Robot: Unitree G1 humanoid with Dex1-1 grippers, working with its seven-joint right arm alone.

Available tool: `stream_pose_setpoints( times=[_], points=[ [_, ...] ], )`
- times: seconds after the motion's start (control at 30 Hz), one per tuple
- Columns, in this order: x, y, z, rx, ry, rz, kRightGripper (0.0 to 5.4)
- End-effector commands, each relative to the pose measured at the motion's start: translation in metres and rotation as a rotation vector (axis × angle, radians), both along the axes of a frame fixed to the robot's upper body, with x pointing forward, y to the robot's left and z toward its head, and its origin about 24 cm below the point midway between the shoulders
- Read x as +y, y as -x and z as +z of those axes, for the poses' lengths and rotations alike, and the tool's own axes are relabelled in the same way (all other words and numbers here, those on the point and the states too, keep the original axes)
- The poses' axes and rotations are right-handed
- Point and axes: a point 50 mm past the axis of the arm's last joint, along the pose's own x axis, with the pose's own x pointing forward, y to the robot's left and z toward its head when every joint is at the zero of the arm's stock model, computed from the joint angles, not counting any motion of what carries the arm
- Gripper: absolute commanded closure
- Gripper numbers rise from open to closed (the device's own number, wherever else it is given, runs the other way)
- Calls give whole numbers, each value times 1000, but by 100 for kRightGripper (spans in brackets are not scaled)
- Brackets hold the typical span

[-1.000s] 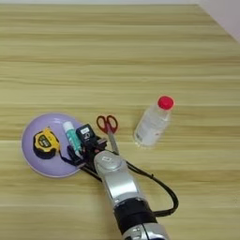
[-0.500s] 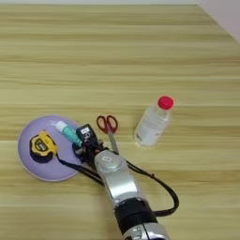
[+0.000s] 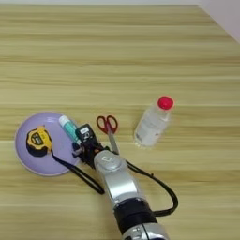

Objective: Move the objects on the table

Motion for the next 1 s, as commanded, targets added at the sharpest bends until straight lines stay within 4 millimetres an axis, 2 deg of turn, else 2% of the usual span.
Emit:
stream_pose_setpoints(
  times=[0.03,0.33,0.63,0.87,1.0],
  points=[
    [5,-24,32,-154,-39,12,372],
    [5,-28,43,-220,-90,2,372],
    [5,-28,44,-234,-87,4,374],
    [1,-29,46,-243,-83,-21,374],
    [-8,-33,49,-257,-73,-62,374]
  ],
)
